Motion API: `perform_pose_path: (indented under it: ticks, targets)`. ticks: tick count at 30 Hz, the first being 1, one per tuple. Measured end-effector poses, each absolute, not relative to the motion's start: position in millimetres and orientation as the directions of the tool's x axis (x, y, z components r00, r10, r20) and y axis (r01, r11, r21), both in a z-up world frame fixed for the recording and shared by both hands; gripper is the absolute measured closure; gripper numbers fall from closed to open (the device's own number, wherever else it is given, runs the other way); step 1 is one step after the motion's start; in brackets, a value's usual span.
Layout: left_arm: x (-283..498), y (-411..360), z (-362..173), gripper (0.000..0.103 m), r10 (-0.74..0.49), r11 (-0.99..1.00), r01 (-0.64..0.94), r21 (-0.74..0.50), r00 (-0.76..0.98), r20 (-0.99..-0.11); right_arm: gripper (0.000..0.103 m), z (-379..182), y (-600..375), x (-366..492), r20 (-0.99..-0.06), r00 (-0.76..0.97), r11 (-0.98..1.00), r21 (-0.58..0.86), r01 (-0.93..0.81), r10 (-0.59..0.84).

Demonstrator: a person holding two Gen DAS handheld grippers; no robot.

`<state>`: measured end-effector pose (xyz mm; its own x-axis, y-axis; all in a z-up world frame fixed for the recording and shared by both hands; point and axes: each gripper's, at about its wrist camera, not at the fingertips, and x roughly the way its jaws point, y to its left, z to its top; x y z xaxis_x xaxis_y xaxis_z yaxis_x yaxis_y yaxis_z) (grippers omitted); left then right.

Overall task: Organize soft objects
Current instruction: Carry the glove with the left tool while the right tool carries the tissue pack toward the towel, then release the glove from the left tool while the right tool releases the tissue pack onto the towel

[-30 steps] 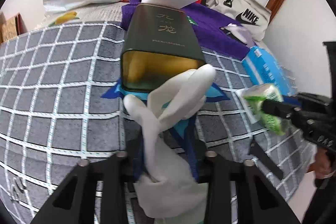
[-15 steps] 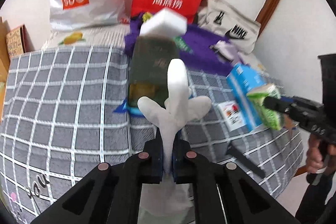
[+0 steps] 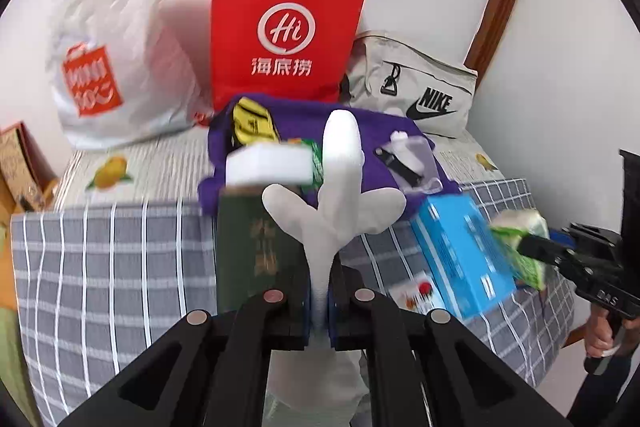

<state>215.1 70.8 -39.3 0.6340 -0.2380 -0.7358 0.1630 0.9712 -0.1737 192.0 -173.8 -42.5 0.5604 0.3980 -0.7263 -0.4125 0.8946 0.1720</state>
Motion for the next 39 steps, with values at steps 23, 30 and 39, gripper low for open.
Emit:
perform_pose_path:
  ticks: [23,30,39]
  targets:
    - [366,49,-48,0.097,-0.252,0.966,0.21,-0.155,0.602,-0.758,0.083,-64,-182,327,-0.751,0.551,0.915,0.177,-0.362,0.363]
    - [399,48,-57,0.097,-0.263,0.962,0.215,-0.166,0.582,-0.769,0.083,-73,-170,361,-0.757,0.543,0.914,0.177,-0.365,0.363]
    - [431,42,-64,0.097,-0.279,0.959,0.205,-0.195,0.566,-0.776,0.083,-83,-158,404,-0.759,0.537,0.913,0.185,-0.364,0.368]
